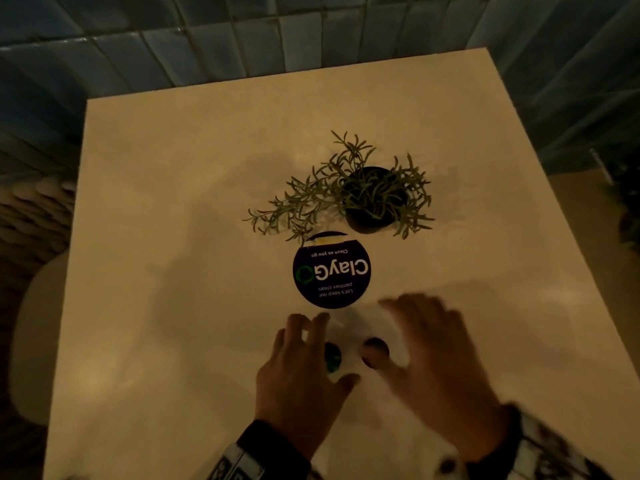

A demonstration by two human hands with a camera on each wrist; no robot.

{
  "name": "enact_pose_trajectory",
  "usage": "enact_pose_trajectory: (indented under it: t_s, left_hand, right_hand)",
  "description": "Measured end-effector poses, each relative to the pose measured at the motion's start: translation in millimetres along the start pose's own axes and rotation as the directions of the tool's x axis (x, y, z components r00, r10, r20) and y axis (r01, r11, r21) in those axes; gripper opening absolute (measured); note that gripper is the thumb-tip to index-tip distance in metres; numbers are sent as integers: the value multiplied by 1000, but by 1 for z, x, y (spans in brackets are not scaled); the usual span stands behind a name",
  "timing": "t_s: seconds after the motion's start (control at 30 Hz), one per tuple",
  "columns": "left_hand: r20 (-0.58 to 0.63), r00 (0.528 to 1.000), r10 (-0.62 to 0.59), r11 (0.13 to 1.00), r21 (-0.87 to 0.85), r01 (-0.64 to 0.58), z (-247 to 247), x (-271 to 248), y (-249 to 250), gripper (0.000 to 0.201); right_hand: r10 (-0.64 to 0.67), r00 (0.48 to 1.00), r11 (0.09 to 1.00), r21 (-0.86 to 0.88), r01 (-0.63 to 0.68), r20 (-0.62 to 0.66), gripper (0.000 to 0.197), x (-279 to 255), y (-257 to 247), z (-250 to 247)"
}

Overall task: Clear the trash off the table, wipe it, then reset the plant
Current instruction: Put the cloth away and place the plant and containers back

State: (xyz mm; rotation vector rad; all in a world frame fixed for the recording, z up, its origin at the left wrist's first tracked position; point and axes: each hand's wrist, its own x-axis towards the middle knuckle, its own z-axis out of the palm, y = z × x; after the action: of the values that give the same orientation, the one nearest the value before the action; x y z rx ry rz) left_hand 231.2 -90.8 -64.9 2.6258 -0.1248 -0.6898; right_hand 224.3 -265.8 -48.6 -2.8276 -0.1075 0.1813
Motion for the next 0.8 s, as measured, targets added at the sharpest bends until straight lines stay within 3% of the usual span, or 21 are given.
enact_pose_trajectory:
  t_s: [0.07, 0.13, 0.27, 0.37, 0.43, 0.5, 0.57, 0.63, 0.67, 0.73, 0.8]
  left_hand:
    - [-60, 998, -4, 1000, 6, 4, -8, -6, -1, 93]
    - [-66, 998, 2, 1000, -5, -2, -13, -11, -4, 95]
    - [-34, 999, 25, 1000, -7, -25, -16, -15, -14, 92]
    - [-39, 999, 25, 1000, -13, -26, -15, -13, -23, 88]
    - [-88, 993, 76, 997, -2, -77, -9, -13, -29, 74]
    - [-46, 998, 37, 993, -109, -42, -10, -15, -33, 64]
    - [-209, 977, 42, 995, -78, -59, -1, -18, -42, 55]
    - [-264, 962, 65, 988, -119, -99, 0, -23, -53, 53]
    - [-252, 967, 39, 978, -188, -88, 4, -27, -59, 42]
    - [-339, 940, 26, 987, -138, -77, 14, -22, -63, 20]
    - [-263, 950, 169, 969, -129, -209, 19, -17, -64, 10]
  right_hand:
    - [3, 984, 999, 32, 2, -177, 59, 34, 14, -27]
    - [9, 969, 999, 46, 3, -246, 75, 78, 19, -48]
    - [50, 999, 998, 32, -50, -4, 107, 145, 9, -55]
    - [64, 986, 998, -21, -61, 151, 111, 169, 2, -50]
    - [45, 975, 998, -54, -34, 216, 107, 180, 2, -46]
    - [9, 968, 998, -55, 5, 252, 99, 190, 1, -45]
    - [-31, 962, 999, -28, 40, 272, 95, 203, -4, -47]
    - [-64, 960, 998, -8, 69, 274, 93, 221, -13, -49]
    - [-78, 960, 997, 0, 81, 270, 93, 231, -17, -50]
    - [-95, 960, 995, 12, 95, 264, 95, 253, -27, -52]
    - [-94, 961, 995, 10, 95, 260, 96, 273, -34, -53]
